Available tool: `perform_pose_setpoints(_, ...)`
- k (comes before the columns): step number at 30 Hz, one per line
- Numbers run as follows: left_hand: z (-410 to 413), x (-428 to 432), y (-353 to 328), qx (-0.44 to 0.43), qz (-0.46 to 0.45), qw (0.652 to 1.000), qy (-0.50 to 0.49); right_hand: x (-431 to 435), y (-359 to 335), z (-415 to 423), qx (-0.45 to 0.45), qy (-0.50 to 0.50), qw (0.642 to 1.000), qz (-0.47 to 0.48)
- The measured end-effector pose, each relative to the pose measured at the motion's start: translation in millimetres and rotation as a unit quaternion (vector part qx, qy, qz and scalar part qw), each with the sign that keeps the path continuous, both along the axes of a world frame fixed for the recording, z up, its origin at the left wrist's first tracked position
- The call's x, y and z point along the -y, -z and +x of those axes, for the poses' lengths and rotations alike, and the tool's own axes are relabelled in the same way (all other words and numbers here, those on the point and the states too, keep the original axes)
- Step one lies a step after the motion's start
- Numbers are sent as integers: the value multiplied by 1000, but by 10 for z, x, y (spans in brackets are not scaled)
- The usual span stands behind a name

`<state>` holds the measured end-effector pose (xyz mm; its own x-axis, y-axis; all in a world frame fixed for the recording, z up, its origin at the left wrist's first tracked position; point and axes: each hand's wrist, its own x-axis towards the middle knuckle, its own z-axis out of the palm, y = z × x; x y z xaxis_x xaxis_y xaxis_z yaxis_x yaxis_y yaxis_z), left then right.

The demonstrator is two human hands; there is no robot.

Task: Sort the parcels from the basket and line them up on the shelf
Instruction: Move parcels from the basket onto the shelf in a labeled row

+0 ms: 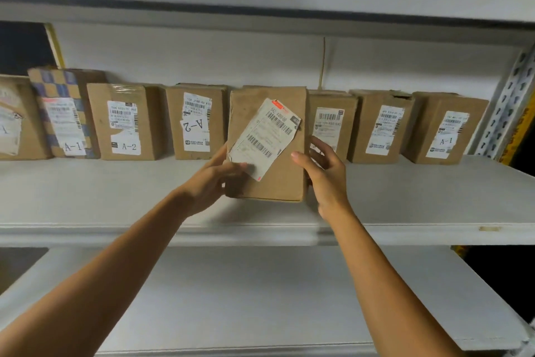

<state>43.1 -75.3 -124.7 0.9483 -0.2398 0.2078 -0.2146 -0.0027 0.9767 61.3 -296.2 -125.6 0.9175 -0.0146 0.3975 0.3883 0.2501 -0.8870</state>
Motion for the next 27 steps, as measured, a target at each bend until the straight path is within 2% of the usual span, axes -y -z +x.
perform_pose_setpoints(4, 206, -177, -7, 4, 7, 1000, 7, -92, 11, 146, -31, 0, 999, -16)
perform_pose_setpoints(13, 379, -219, -34, 14, -11, 999, 45, -133, 121, 260, -19, -7, 999, -29)
perform_pose_setpoints(21, 245, -57, 58, 40, -50, 992, -104, -164, 142, 279, -59, 23, 997, -43)
perform_pose_setpoints(27, 168, -38, 29, 48, -57, 986, -149, -191, 141, 322, -71, 16, 994, -77)
